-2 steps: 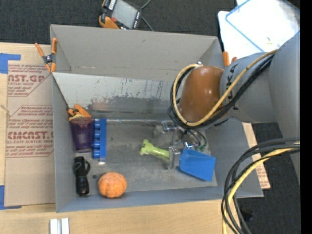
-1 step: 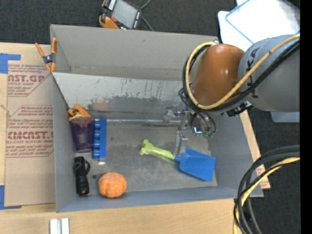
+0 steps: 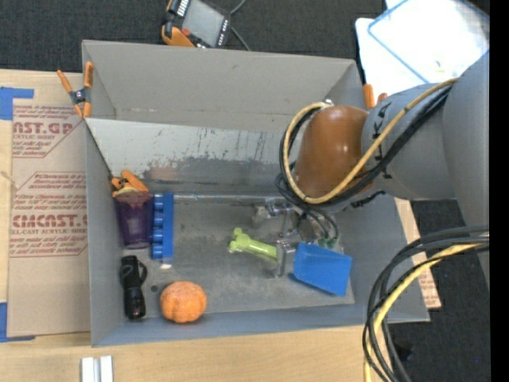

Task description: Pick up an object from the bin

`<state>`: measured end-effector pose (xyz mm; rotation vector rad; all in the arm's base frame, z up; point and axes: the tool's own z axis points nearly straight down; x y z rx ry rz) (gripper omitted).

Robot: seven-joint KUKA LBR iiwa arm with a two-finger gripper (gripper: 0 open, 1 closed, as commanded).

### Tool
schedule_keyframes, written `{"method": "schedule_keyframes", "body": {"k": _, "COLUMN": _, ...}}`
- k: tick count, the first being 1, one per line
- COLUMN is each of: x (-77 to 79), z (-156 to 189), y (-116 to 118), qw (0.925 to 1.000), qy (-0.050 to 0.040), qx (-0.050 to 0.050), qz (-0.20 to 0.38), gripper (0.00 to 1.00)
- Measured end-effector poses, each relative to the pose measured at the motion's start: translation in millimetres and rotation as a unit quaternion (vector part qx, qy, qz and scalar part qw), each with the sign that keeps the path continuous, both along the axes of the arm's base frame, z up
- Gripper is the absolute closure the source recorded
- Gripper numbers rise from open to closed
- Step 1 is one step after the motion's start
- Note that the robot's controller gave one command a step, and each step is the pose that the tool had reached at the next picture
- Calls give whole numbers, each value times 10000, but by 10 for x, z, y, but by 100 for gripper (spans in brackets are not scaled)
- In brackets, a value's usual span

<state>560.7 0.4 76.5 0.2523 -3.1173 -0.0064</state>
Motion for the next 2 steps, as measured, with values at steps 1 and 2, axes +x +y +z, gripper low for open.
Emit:
{"method": "schedule_keyframes", "body": {"k": 1, "x": -315, "z": -68, "y": -340, "qw": 9937, "qy": -136, "qx": 7, "qz": -1111, "gripper": 0}}
{"method": "schedule_keyframes", "body": {"k": 2, "x": -9, "z": 7, "y": -8, "qw": 10000, "qy": -42, "qx": 11, "qz": -87, "gripper": 100}}
